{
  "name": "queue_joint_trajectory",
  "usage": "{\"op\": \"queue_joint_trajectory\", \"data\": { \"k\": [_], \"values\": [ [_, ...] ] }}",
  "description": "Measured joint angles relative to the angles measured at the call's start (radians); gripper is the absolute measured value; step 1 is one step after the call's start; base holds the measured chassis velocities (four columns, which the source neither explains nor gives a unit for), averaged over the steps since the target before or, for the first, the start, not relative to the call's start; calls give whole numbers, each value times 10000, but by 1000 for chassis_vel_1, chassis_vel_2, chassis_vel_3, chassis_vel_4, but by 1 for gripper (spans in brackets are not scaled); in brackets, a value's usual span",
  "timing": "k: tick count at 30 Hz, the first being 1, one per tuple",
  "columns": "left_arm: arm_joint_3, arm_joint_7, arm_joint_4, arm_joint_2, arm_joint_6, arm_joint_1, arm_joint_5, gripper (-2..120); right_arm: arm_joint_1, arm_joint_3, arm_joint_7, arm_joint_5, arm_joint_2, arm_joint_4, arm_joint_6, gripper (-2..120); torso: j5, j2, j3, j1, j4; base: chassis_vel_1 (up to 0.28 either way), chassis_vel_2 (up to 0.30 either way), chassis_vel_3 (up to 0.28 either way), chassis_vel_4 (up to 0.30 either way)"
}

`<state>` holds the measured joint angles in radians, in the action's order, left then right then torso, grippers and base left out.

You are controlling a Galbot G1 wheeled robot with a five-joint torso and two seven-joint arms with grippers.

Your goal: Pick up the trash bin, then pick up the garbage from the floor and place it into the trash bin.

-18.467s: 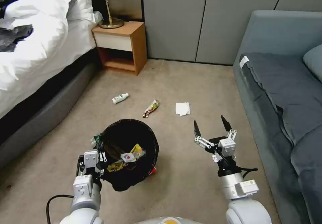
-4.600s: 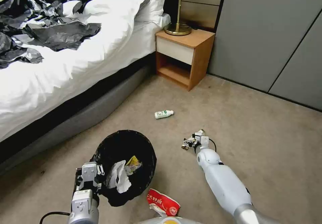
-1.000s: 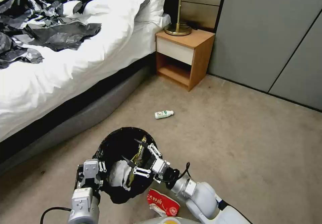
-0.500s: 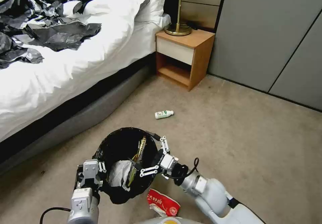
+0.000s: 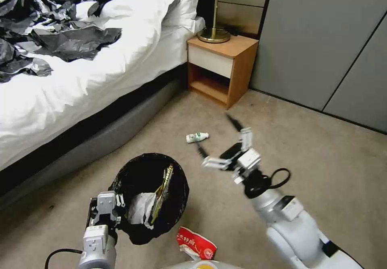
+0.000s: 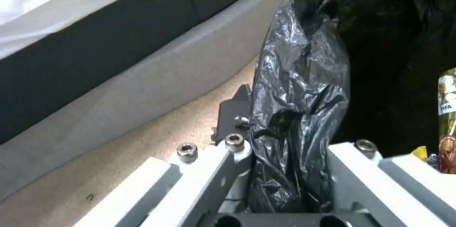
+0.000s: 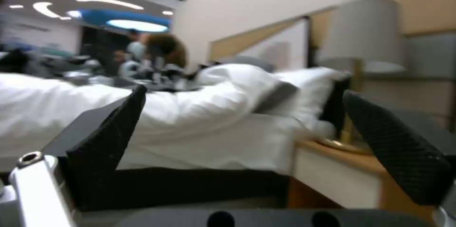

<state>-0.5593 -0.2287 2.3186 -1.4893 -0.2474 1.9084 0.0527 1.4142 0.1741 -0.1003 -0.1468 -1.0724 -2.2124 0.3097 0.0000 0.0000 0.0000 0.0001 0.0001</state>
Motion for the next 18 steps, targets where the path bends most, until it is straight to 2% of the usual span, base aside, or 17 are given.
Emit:
{"op": "queue_joint_trajectory", "data": {
  "k": [2,8,18],
  "values": [
    [-6,-3,46,-2,-5,-12,-36,3,455,227,-356,30,-442,249,36,100,1,0,0,0,-3,0,0,0,0],
    [-3,-6,91,-6,-12,-16,-50,3,930,258,-544,227,-930,770,401,100,0,0,0,0,-1,0,0,0,0],
    [0,-11,136,-38,-12,28,-61,3,1069,214,-395,407,-1013,1250,852,100,0,0,0,0,-1,0,0,0,0]
  ]
}}
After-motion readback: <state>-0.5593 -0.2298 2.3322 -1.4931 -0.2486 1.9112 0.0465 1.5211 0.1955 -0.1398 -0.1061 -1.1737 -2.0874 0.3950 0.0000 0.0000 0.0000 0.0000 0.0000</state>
